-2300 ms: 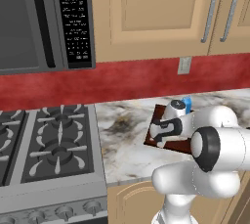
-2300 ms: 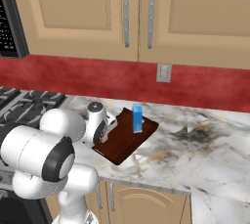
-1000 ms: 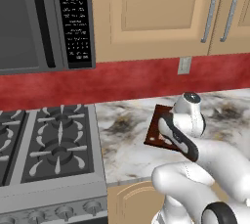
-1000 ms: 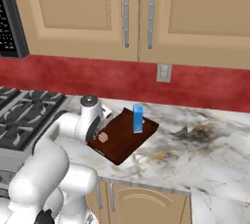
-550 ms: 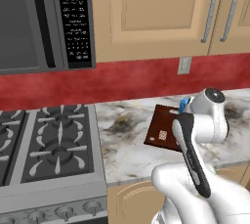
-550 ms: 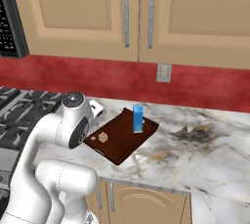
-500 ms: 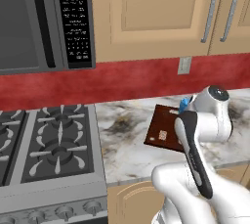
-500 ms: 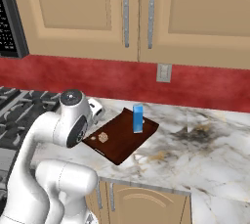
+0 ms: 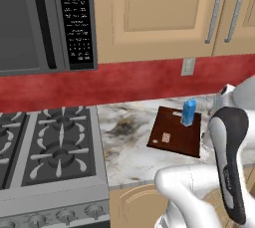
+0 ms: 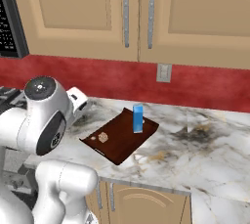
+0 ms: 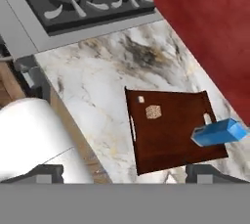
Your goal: Take out the milk from the fridge and place it on the tray on the counter. Then take the sugar cube near the tray and place it in the tray.
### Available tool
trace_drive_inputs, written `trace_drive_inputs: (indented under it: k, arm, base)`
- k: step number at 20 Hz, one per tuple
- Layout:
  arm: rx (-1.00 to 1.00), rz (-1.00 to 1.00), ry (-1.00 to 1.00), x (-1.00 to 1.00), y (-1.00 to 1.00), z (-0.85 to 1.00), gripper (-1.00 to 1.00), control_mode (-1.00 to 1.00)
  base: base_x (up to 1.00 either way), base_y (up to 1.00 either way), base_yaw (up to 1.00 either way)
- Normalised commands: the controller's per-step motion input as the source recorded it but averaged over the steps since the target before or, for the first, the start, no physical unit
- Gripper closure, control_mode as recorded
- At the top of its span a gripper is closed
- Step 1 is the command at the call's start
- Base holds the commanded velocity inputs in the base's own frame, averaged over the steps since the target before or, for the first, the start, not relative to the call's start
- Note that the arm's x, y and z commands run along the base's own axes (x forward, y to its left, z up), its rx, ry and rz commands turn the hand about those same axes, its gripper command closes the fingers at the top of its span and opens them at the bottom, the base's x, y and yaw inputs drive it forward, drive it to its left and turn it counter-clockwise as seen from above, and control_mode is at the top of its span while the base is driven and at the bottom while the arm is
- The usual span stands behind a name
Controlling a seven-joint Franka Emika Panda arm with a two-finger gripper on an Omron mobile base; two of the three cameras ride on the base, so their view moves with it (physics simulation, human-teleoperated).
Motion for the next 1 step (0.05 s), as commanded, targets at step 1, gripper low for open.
trace_drive_inputs:
  k: [1]
  arm:
    - [0.03,-0.07,-0.1,-1.0,0.16,0.81,-1.0,-1.0]
  base:
    - [0.0,0.0,0.0]
